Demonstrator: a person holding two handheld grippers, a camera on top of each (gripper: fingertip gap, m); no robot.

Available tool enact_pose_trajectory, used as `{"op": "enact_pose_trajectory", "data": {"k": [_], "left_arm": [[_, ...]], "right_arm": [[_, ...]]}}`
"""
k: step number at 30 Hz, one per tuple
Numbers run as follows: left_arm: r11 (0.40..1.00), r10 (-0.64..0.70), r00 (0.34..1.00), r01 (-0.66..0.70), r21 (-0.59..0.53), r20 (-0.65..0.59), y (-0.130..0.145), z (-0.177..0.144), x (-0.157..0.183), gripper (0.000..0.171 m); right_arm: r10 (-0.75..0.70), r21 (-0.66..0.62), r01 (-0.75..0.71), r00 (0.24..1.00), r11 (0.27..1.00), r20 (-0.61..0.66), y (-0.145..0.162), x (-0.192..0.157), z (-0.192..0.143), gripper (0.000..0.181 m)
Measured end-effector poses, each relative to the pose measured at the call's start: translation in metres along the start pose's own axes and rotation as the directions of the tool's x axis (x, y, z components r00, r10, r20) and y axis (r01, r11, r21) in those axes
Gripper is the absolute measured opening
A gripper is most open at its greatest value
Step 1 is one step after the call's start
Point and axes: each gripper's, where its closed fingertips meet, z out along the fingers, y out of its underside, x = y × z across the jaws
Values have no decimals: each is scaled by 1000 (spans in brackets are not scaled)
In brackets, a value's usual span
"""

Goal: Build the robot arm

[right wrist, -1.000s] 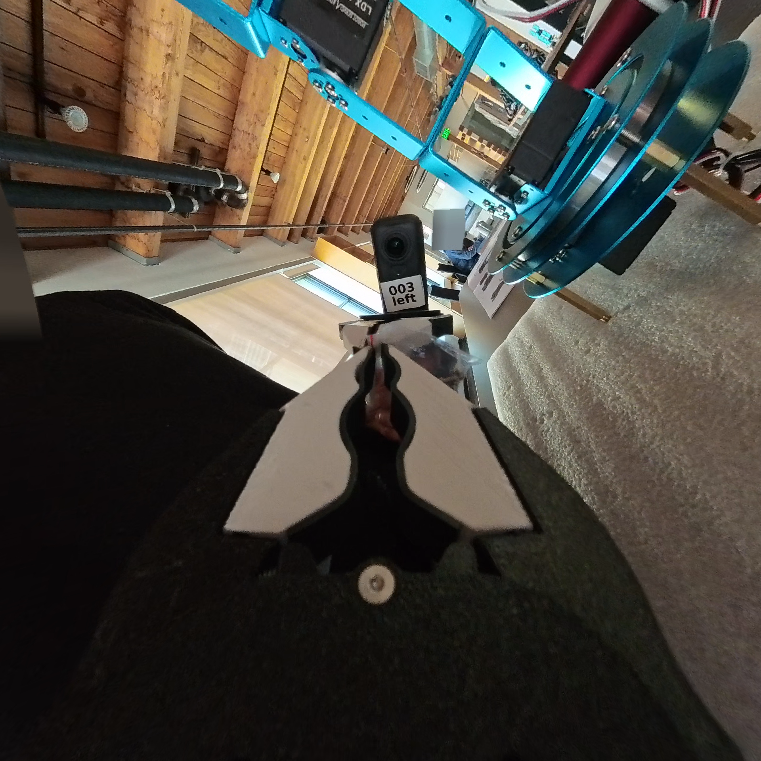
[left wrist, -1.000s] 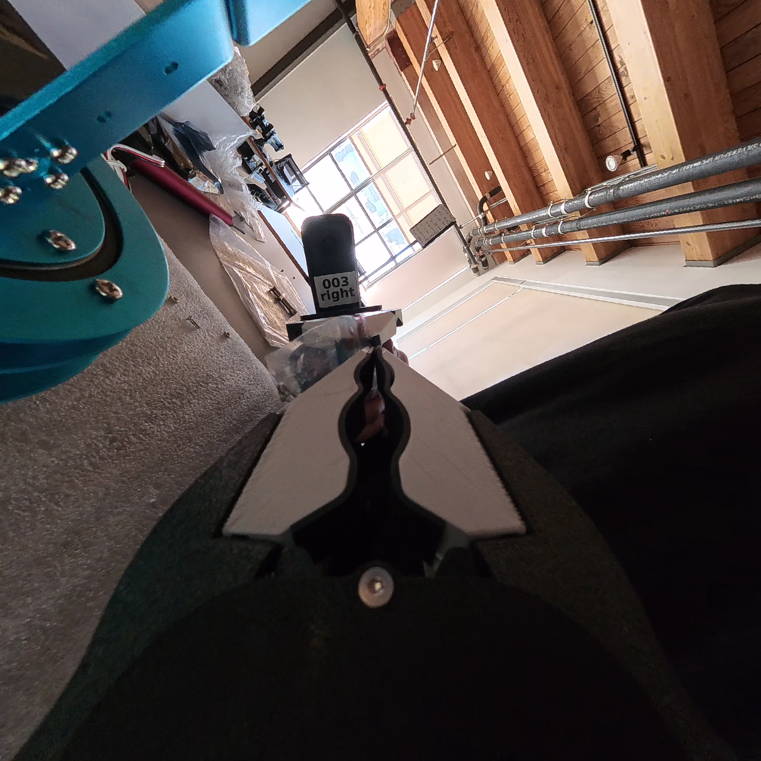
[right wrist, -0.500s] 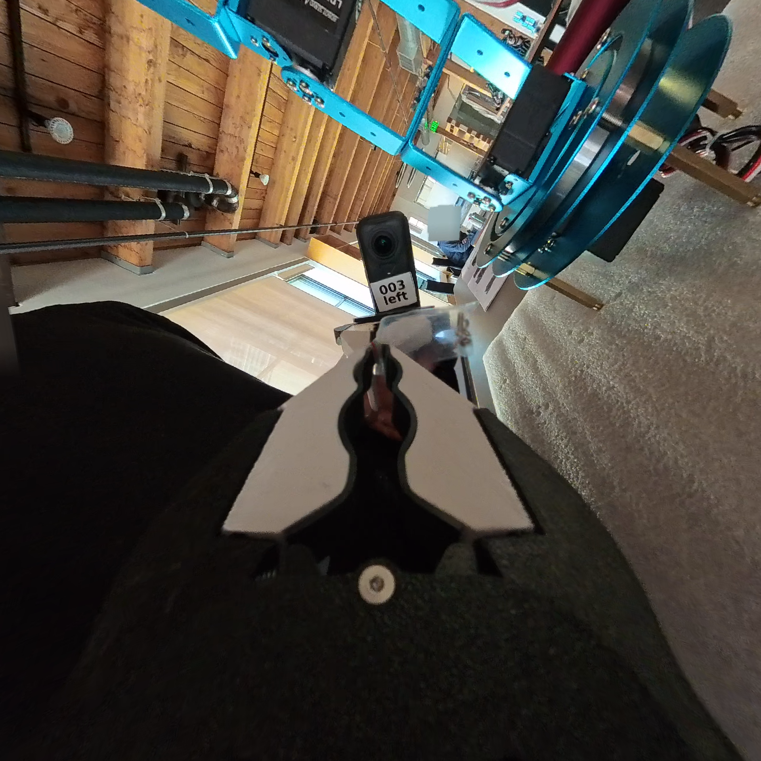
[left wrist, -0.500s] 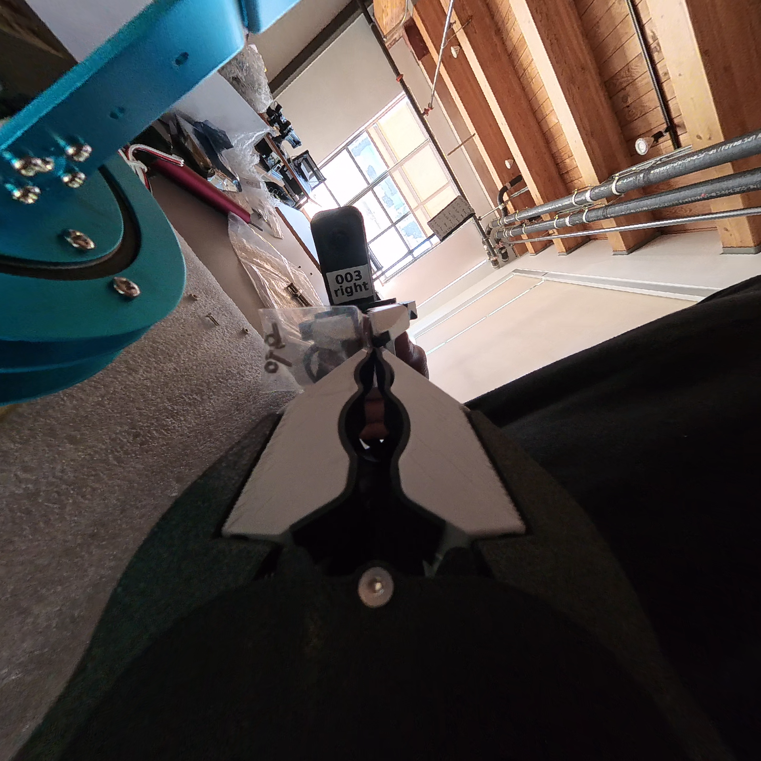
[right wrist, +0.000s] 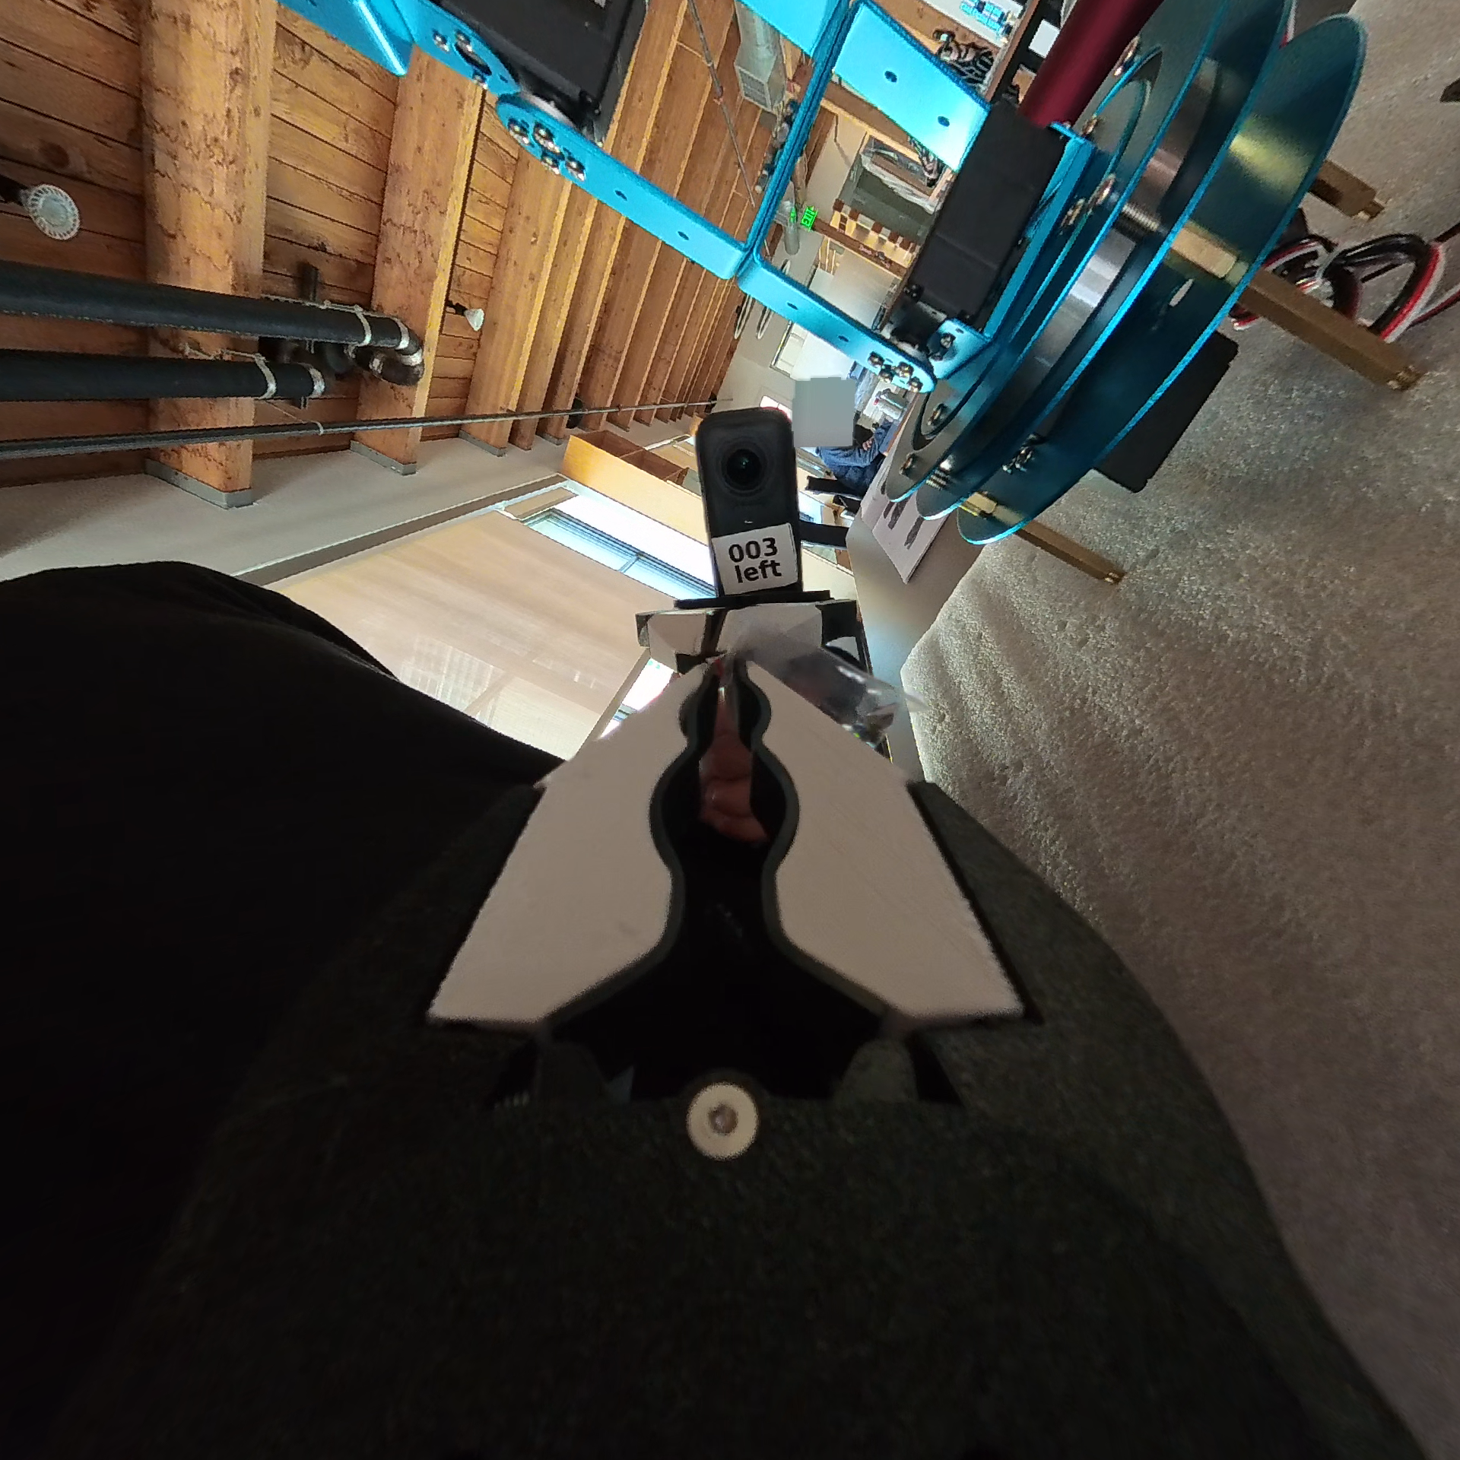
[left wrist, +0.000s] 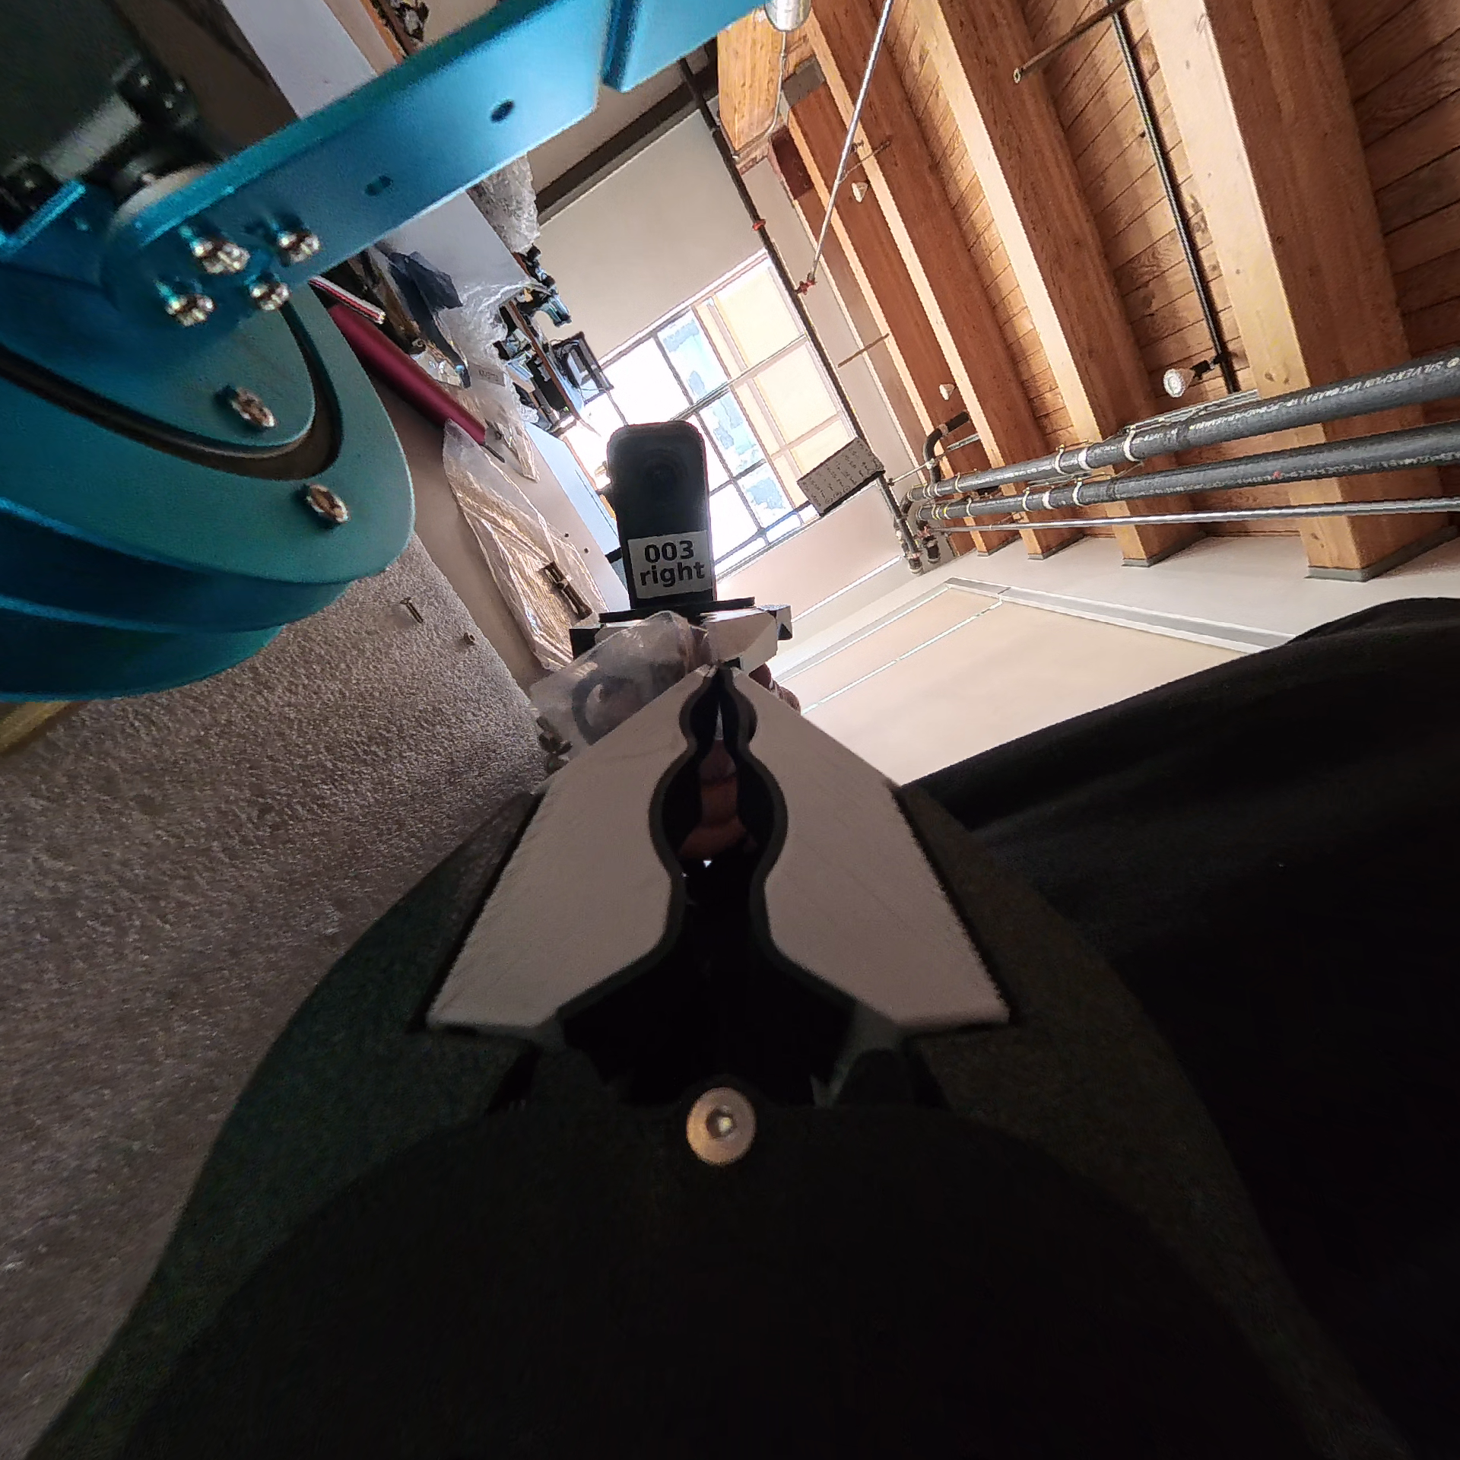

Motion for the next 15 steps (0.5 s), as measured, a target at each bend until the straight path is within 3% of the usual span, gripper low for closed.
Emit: {"op": "enact_pose_trajectory", "data": {"k": [15], "left_arm": [[999, -31, 999, 30, 22, 20, 0, -3, -7, 0]], "right_arm": [[-25, -21, 24, 997, 999, -74, 3, 9, 0, 0]]}}
